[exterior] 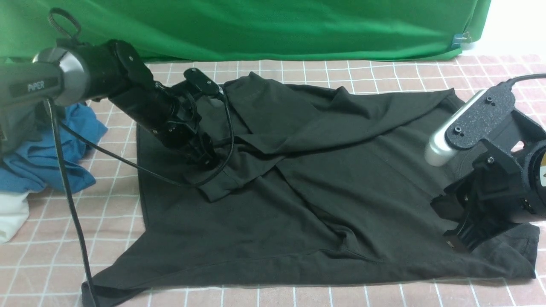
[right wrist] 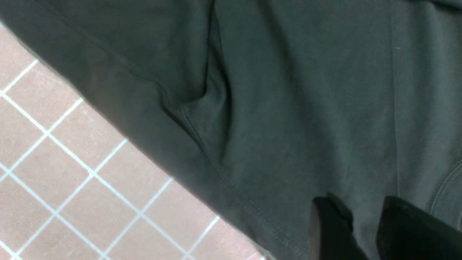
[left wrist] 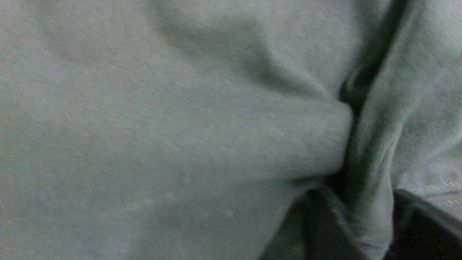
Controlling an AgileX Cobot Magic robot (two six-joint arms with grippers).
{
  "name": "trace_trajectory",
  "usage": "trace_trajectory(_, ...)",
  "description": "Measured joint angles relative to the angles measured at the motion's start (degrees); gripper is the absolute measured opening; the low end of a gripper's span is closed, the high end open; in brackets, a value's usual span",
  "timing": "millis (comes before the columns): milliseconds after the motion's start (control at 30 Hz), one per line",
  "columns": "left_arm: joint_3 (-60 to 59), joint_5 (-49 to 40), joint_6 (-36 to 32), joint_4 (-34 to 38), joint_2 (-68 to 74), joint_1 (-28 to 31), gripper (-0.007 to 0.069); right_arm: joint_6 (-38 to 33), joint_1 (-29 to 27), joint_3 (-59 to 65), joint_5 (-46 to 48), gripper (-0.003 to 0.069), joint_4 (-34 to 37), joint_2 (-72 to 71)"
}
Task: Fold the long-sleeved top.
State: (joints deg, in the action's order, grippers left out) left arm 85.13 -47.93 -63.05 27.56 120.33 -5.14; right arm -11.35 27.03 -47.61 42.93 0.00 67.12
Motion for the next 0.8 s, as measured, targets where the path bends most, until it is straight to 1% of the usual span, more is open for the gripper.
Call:
trace_trajectory(67, -0.04, -1.51, -1.39, 0.97, -0.80, 0.00, 0.0070, 0.00, 0.00, 0.00, -0.05, 0.0223, 0.00, 0.00)
trace_trajectory(100, -0.04, -2.20, -1.64, 1.62, -1.59, 0.00, 0.0053, 0.00, 0.00, 0.00, -0.10, 0.0223, 0.00, 0.00)
trace_trajectory(233, -0.14, -2.49, -1.06, 1.61, -4.64, -0.16, 0.0050, 0.00, 0.00, 0.00, -0.10, 0.0223, 0.00, 0.00)
trace_trajectory(433, -0.18, -0.71, 8.91, -14.46, -12.65, -5.18, 0.0050, 1.57, 0.00, 0.00, -0.16, 0.0223, 0.00, 0.00)
trace_trajectory(467, -0.18, -0.71, 11.29, -19.18, -14.22, -7.38, 0.0050, 2.01, 0.00, 0.00, -0.16, 0.0223, 0.00, 0.00)
trace_trajectory(500, -0.18, -0.71, 13.04, -21.98, -15.04, -8.78, 0.0050, 2.38, 0.00, 0.00, -0.16, 0.0223, 0.00, 0.00)
trace_trajectory(533, -0.18, -0.71, 13.97, -22.70, -15.24, -9.14, 0.0050, 2.38, 0.00, 0.00, -0.16, 0.0223, 0.00, 0.00)
trace_trajectory(567, -0.18, -1.01, 17.89, -28.48, -16.67, -12.13, 0.0050, 2.68, 0.00, 0.00, -0.16, 0.0223, 0.00, 0.00)
trace_trajectory(600, -0.18, -1.64, 20.42, -33.08, -17.74, -14.74, 0.0050, 2.80, 0.00, 0.00, -0.16, 0.0223, 0.00, 0.00)
trace_trajectory(633, -0.18, -2.14, 21.85, -33.68, -17.87, -15.09, 0.0050, 2.80, 0.00, 0.00, -0.16, 0.0223, 0.00, 0.00)
trace_trajectory(667, -0.18, -3.79, 24.87, -37.05, -18.64, -17.79, 0.0050, 2.98, 0.00, 0.00, -0.10, 0.0223, 0.00, 0.00)
trace_trajectory(700, -0.18, -4.04, 24.87, -37.32, -18.72, -18.10, 0.0050, 2.98, 0.00, 0.00, -0.10, 0.0223, 0.00, 0.00)
trace_trajectory(800, -1.69, -7.84, 28.57, -39.49, -18.99, -22.29, 0.0050, 3.15, 0.00, 0.00, -0.10, 0.0223, 0.00, 0.00)
